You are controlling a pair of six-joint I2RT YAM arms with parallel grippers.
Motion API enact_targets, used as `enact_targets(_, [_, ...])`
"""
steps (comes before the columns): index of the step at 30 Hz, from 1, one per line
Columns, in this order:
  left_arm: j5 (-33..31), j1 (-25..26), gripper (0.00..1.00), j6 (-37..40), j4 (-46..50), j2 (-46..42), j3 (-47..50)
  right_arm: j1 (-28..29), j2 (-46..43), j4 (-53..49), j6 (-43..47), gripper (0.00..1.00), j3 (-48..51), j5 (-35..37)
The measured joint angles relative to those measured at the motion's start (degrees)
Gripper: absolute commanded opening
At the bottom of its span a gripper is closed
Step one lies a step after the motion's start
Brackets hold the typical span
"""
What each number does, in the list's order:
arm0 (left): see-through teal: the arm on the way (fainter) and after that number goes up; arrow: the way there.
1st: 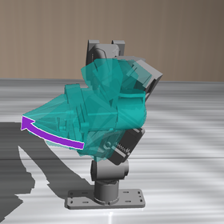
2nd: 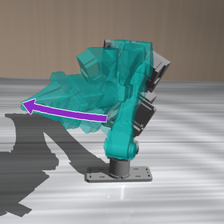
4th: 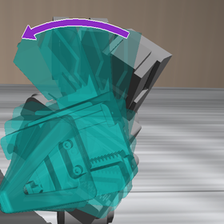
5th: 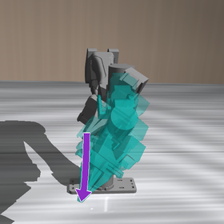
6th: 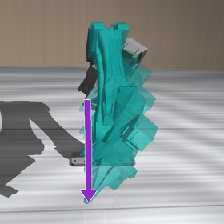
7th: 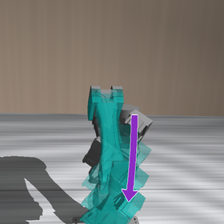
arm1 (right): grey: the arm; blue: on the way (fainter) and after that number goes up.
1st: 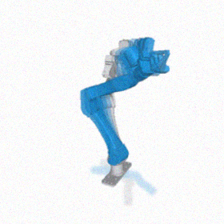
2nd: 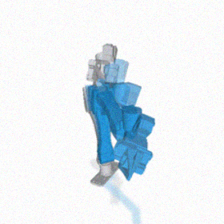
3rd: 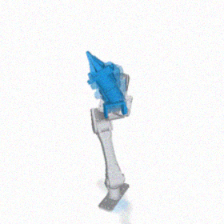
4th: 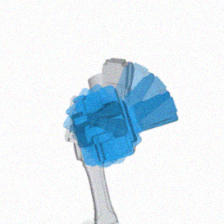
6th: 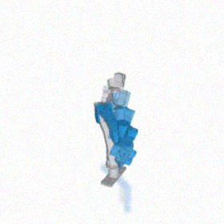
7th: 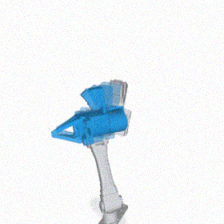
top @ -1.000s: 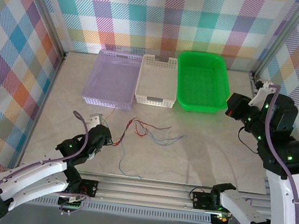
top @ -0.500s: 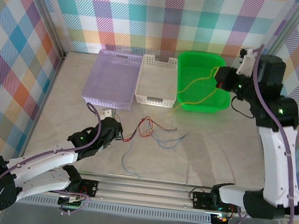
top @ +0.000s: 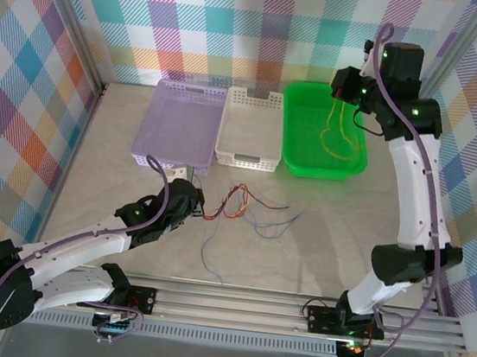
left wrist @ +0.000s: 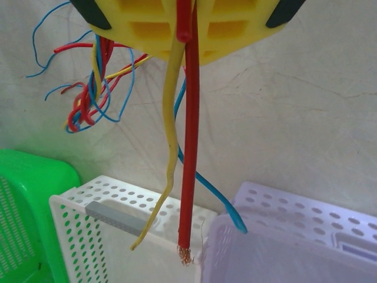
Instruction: Untangle the cables
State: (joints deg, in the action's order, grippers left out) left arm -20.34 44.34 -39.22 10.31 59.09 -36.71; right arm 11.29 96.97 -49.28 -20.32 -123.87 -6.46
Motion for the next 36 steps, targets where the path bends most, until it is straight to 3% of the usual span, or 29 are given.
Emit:
enact_targets(17, [-1.97, 6.05, 0.00, 2.43, 2.01, 3.50, -7.54, -5.62, 22.36, 2.08, -1.49, 0.00, -5.20, -2.82])
enact_targets(32, [-5.62, 9.27, 0.00, 2.91, 4.13, 3.52, -8.57, -5.66, 35.06, 0.22, -1.42, 0.00, -8.63, 2.69])
enact_targets(36, [-6.25, 9.27, 0.00, 2.95, 4.85, 3.41, -8.57, -5.66, 37.75, -1.42, -1.42, 0.05, -8.94, 3.89])
